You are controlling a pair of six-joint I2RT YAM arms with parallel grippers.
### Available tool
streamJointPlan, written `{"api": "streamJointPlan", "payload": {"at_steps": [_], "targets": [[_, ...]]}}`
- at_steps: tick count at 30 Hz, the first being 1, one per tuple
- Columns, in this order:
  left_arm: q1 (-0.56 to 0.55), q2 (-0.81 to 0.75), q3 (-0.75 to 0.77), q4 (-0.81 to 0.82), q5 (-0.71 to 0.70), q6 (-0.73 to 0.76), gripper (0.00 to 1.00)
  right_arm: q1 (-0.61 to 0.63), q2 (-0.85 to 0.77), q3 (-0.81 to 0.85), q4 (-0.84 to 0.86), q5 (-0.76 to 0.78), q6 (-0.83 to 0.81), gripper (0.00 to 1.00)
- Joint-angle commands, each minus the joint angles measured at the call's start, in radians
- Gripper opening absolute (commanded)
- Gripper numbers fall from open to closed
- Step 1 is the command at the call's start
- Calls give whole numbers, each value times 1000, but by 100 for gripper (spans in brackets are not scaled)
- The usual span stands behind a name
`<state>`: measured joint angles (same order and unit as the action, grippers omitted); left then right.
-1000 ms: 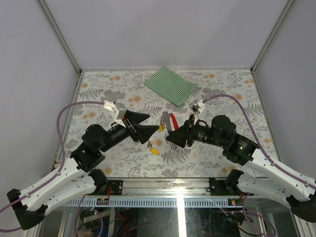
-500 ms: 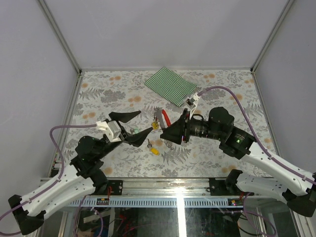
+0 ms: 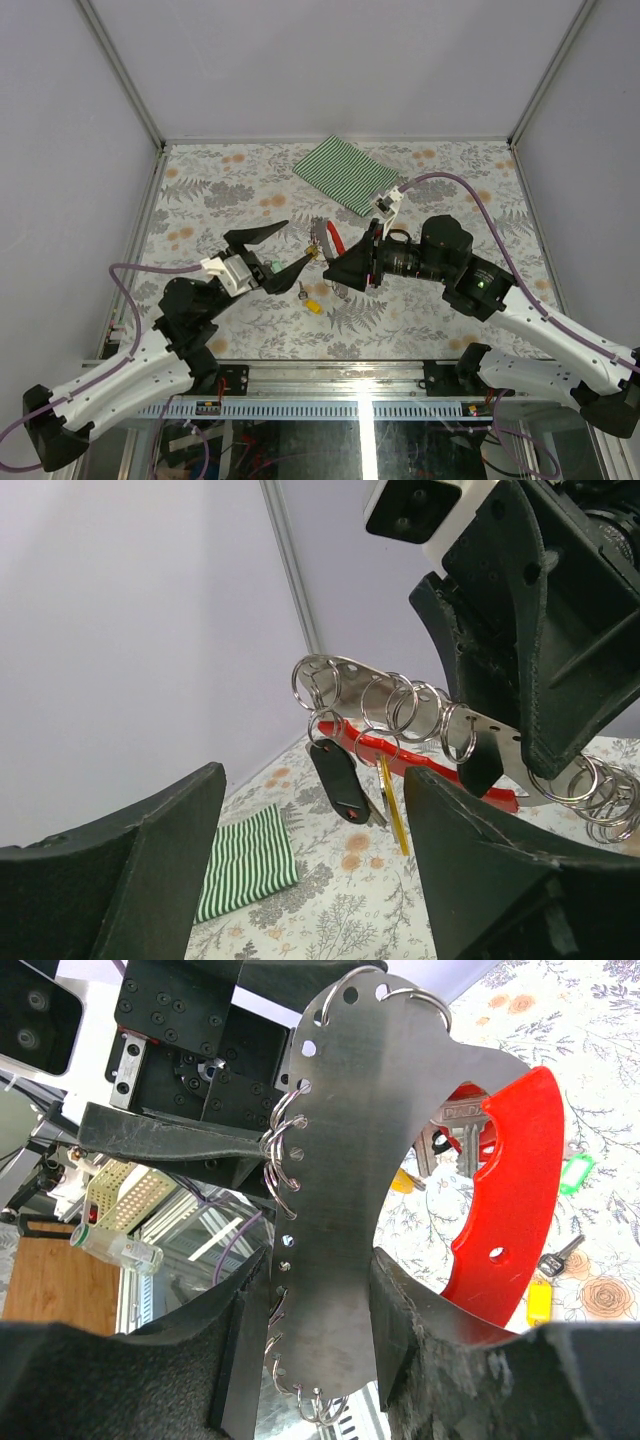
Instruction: Put the keys on the keyring
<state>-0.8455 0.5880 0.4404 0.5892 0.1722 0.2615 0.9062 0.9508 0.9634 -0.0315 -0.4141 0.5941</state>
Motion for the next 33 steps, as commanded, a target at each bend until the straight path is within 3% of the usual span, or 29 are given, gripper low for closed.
{"api": "streamJointPlan", "payload": {"at_steps": [1, 9, 19, 33], "targets": [[-9, 34, 24, 104, -15, 6, 72, 3, -4, 39, 97, -31, 11, 3], [-15, 76, 51, 78, -83, 31, 66, 3, -7, 22, 113, -37, 19, 3], [-15, 94, 91, 82, -102, 14, 40, 4, -16, 5, 112, -36, 24, 3], [-15, 88, 157, -21, -104, -22, 41, 3, -16, -5, 68, -26, 14, 3]]}}
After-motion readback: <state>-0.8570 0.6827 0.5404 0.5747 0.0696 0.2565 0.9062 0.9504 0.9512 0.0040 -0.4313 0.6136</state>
